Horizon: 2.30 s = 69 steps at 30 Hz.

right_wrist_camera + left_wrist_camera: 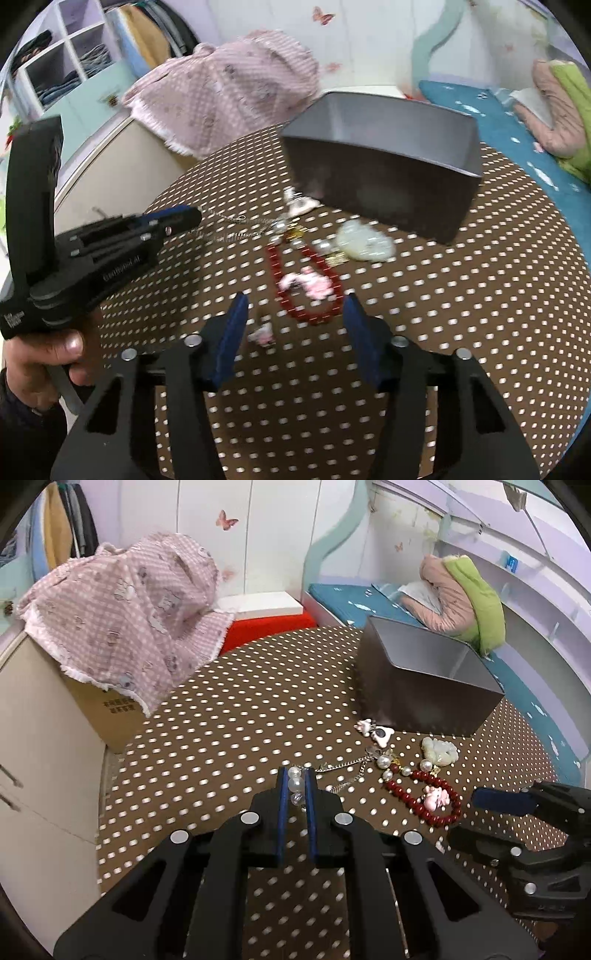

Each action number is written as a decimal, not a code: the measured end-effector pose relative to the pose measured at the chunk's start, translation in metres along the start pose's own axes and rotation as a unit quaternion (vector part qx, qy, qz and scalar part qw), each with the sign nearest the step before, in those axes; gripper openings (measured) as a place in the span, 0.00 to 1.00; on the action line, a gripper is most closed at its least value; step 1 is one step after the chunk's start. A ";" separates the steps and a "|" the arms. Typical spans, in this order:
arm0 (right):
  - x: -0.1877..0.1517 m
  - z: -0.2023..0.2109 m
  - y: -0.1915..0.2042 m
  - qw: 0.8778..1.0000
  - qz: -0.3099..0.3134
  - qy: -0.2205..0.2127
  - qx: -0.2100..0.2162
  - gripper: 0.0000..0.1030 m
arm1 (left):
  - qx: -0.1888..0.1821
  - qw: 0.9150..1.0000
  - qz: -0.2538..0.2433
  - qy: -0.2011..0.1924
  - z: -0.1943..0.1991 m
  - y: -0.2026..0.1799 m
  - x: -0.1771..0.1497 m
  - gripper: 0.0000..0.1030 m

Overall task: Organize jewelry
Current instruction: 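Grasp the small pink bunny charm with the right tool, then carry both held pieces over the tin box and open both tools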

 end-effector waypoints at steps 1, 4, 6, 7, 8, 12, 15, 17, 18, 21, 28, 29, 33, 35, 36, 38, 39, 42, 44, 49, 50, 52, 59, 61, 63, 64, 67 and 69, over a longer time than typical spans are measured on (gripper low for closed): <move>-0.003 0.002 0.005 1.000 0.013 0.001 0.003 0.46 | 0.002 1.000 0.000 -0.001 0.005 0.001 -0.002 0.09; -0.017 -0.002 0.018 0.999 0.041 0.015 0.005 0.43 | 0.003 1.000 0.002 -0.003 0.014 0.001 -0.006 0.09; -0.021 -0.004 0.022 0.999 0.048 0.014 0.002 0.42 | 0.002 1.000 0.002 -0.004 0.018 0.001 -0.009 0.09; -0.021 -0.005 0.022 0.999 0.049 0.010 -0.002 0.41 | 0.002 1.000 0.003 -0.006 0.021 0.000 -0.010 0.09; -0.019 -0.005 0.022 0.999 0.047 0.008 -0.004 0.38 | 0.001 1.000 0.003 -0.008 0.024 0.001 -0.010 0.09; -0.016 -0.008 0.020 0.998 0.061 -0.011 -0.028 0.23 | -0.003 1.000 0.001 -0.016 0.033 -0.003 -0.008 0.09; -0.015 -0.008 0.021 0.997 0.074 -0.020 -0.032 0.14 | -0.006 1.000 -0.004 -0.020 0.036 -0.010 -0.007 0.09; -0.015 -0.009 0.023 0.996 0.081 -0.027 -0.036 0.13 | -0.008 1.000 -0.006 -0.022 0.039 -0.014 -0.007 0.09; -0.016 -0.009 0.023 0.995 0.084 -0.031 -0.037 0.13 | -0.009 1.000 -0.007 -0.023 0.039 -0.015 -0.006 0.09; -0.019 -0.009 0.024 0.996 0.079 -0.036 -0.028 0.12 | -0.012 1.000 -0.009 -0.027 0.044 -0.020 -0.006 0.09; -0.019 0.015 0.014 0.998 0.044 -0.047 -0.003 0.12 | -0.012 0.999 -0.015 -0.043 0.061 -0.028 0.001 0.09; -0.017 0.019 0.012 0.998 0.043 -0.050 -0.003 0.12 | -0.014 0.999 -0.016 -0.046 0.064 -0.030 0.004 0.09; 0.003 0.046 0.001 0.997 0.027 -0.076 0.001 0.12 | -0.025 0.997 -0.036 -0.071 0.083 -0.044 0.024 0.09; 0.015 0.059 -0.004 0.996 0.021 -0.091 -0.001 0.12 | -0.031 0.995 -0.046 -0.085 0.094 -0.052 0.036 0.09; 0.022 0.068 -0.009 0.995 0.018 -0.101 -0.001 0.12 | -0.035 0.994 -0.052 -0.093 0.100 -0.056 0.043 0.09; 0.036 0.083 -0.015 0.993 0.015 -0.120 -0.005 0.12 | -0.041 0.991 -0.066 -0.111 0.114 -0.065 0.060 0.09; 0.045 0.092 -0.020 0.991 0.013 -0.132 -0.009 0.12 | -0.042 0.989 -0.074 -0.119 0.120 -0.070 0.067 0.09; 0.069 0.113 -0.035 0.987 0.007 -0.161 -0.021 0.12 | -0.053 0.983 -0.095 -0.145 0.136 -0.087 0.094 0.09; 0.083 0.124 -0.043 0.984 0.006 -0.177 -0.030 0.12 | -0.060 0.980 -0.107 -0.156 0.142 -0.097 0.109 0.09; 0.122 0.143 -0.064 0.978 0.003 -0.201 -0.049 0.12 | -0.087 0.974 -0.118 -0.171 0.147 -0.120 0.146 0.09; 0.127 0.142 -0.067 0.978 0.003 -0.202 -0.052 0.12 | -0.092 0.974 -0.119 -0.172 0.146 -0.124 0.153 0.09; 0.137 0.142 -0.072 0.978 0.003 -0.199 -0.054 0.12 | -0.105 0.973 -0.121 -0.168 0.140 -0.131 0.167 0.09; 0.149 0.111 -0.082 0.986 0.001 -0.162 -0.047 0.12 | -0.131 0.975 -0.112 -0.137 0.104 -0.140 0.197 0.09; 0.149 0.099 -0.084 0.988 -0.001 -0.148 -0.047 0.12 | -0.134 0.977 -0.108 -0.126 0.091 -0.139 0.199 0.09; 0.148 0.088 -0.085 0.990 -0.002 -0.135 -0.044 0.12 | -0.137 0.979 -0.102 -0.113 0.076 -0.138 0.199 0.09; 0.147 0.081 -0.086 0.991 -0.004 -0.127 -0.044 0.13 | -0.137 0.979 -0.102 -0.108 0.071 -0.138 0.197 0.09; 0.144 0.064 -0.089 0.994 -0.007 -0.104 -0.043 0.13 | -0.137 0.982 -0.096 -0.086 0.047 -0.134 0.188 0.09; 0.141 0.053 -0.090 0.995 -0.008 -0.090 -0.042 0.13 | -0.135 0.984 -0.091 -0.075 0.034 -0.130 0.184 0.09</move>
Point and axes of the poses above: each gripper's, at about its wrist camera, not at the fingertips, and z roughly against the way its jaws point, y to its left, x to its top, the point moved 9 cm from there along -z, roughly the way its jaws point, and after that the axes turned 15 degrees about -x, right-handed, at the moved point
